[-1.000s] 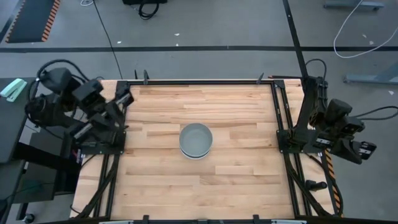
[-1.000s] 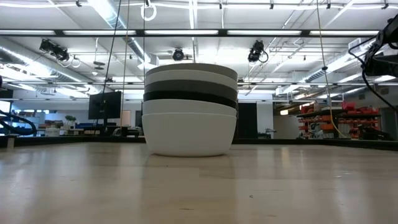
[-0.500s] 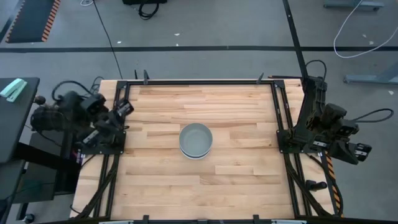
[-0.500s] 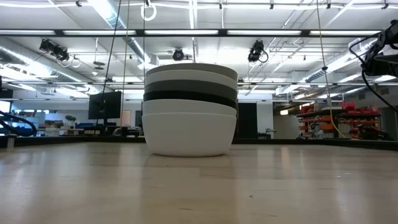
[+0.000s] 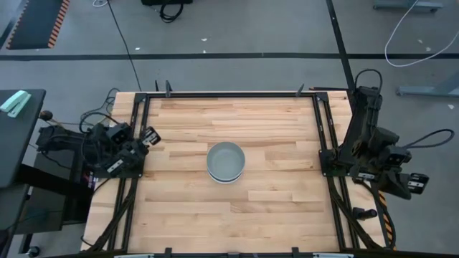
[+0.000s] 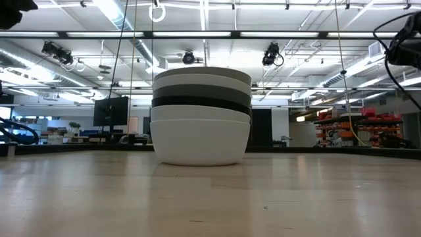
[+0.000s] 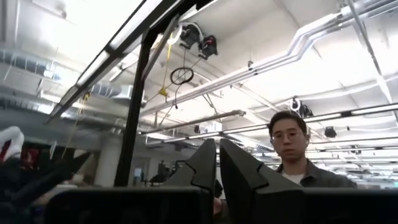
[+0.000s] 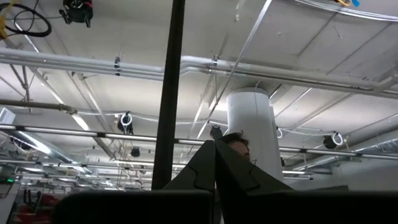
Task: Nest bowls inside each other
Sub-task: Return to Home Position
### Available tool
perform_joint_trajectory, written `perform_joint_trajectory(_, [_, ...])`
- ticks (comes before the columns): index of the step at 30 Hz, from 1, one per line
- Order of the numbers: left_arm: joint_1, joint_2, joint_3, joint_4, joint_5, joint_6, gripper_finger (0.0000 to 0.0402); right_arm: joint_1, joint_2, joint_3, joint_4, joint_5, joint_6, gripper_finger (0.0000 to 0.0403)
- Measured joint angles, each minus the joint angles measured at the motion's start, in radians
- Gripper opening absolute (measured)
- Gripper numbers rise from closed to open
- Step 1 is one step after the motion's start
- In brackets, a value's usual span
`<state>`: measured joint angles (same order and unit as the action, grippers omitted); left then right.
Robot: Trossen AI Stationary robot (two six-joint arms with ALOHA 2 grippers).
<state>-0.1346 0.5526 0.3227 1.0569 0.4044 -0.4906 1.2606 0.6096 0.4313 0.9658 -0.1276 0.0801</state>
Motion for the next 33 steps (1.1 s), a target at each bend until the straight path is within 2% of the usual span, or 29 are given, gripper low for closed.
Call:
perform_joint_trajectory(4, [0.014,-0.042,-0.007,0.017,0.037,-0.03,0.0031,0.0,0.013,0.0,0.007,0.0,0.006,0.0012])
perform_joint_trajectory(9, [0.046,-0.177,-0.006,0.002,0.108,-0.04,0.0039,0.0,-0.017,-0.002,-0.014,-0.004,-0.007,0.0012])
perform_joint_trajectory(14, [0.055,-0.279,-0.007,-0.127,0.106,-0.017,0.0038,0.0,-0.071,-0.059,-0.009,-0.005,-0.034,0.0012])
perform_joint_trajectory(23, [0.055,-0.311,-0.006,-0.148,0.104,0.005,0.0028,-0.002,-0.129,-0.162,0.09,0.003,-0.045,0.0012])
perform_joint_trajectory(29, [0.055,-0.405,-0.006,-0.153,0.132,0.012,0.0037,-0.002,-0.17,-0.168,0.091,0.004,-0.058,0.0012])
perform_joint_trajectory(33, [0.055,-0.461,-0.006,-0.217,0.136,0.015,0.004,-0.002,-0.193,-0.168,0.085,0.004,-0.058,0.0012])
